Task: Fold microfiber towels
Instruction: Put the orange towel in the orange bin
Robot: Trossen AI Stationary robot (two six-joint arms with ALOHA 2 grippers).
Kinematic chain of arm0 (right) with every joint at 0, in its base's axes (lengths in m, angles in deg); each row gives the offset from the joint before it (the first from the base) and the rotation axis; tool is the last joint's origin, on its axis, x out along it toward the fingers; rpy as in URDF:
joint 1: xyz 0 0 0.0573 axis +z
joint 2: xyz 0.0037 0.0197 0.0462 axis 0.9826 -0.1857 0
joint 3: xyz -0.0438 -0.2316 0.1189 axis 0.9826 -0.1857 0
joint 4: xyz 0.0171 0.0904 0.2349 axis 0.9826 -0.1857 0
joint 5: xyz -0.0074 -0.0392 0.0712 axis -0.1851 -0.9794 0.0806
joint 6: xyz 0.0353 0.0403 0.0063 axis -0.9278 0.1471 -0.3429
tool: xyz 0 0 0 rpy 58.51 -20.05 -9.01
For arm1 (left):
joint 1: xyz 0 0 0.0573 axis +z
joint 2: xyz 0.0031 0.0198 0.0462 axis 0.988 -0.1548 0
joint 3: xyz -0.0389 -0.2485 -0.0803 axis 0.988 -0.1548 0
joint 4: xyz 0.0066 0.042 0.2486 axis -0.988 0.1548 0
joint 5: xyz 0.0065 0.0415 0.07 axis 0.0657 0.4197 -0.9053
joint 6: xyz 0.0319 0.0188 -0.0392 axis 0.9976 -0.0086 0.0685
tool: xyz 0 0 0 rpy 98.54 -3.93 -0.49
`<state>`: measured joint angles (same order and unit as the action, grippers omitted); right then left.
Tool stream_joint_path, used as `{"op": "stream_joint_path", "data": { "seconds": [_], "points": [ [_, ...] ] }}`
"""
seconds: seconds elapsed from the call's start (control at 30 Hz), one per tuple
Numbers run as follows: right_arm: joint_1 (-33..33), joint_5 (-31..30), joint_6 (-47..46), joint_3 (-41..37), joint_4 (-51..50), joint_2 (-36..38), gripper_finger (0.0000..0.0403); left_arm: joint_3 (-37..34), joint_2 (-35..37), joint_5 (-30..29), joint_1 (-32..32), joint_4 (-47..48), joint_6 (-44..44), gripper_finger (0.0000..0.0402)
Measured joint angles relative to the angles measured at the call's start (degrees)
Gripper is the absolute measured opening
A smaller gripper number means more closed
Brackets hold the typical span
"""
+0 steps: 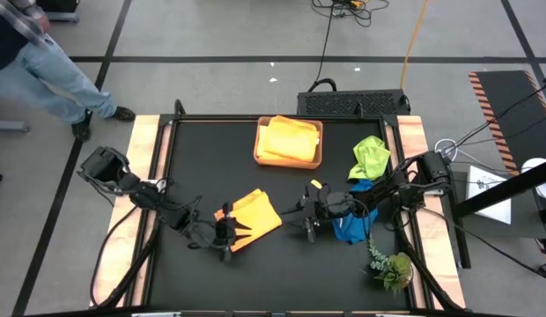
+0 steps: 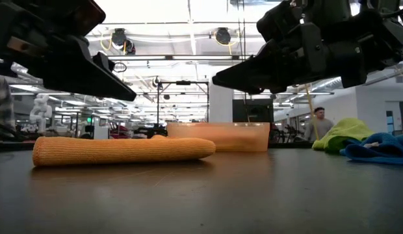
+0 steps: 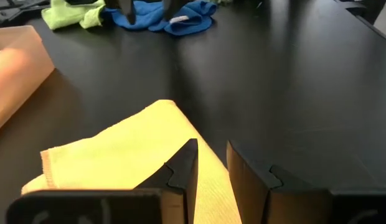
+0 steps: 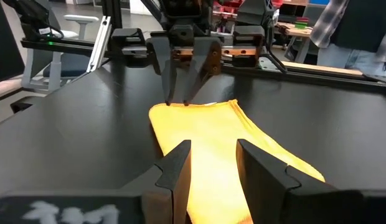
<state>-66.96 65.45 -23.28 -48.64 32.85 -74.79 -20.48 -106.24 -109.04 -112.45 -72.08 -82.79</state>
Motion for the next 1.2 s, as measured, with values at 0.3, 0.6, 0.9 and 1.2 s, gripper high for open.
{"op": "stream_joint_path", "data": {
  "seconds": [0.3,0.6,0.9,1.2],
  "points": [
    [-0.37,-0.03,0.51,0.0,0.29,0.0,0.012,12.97,-0.02,2.83,-0.64,23.23,0.17,0.0088],
    [0.45,0.13,1.97,3.8,-11.0,0.0,0.0145,16.29,-0.46,3.41,-2.17,33.67,-8.73,0.0131],
    [0.75,1.38,2.58,4.09,-12.12,0.0,0.0165,16.29,-0.46,5.13,-2.6,34.64,-9.99,0.0262],
    [2.03,1.55,5.54,10.01,-21.38,-0.59,0.019,16.29,-0.46,2.46,-5.68,35.75,-14.93,0.0245]
  ]
}}
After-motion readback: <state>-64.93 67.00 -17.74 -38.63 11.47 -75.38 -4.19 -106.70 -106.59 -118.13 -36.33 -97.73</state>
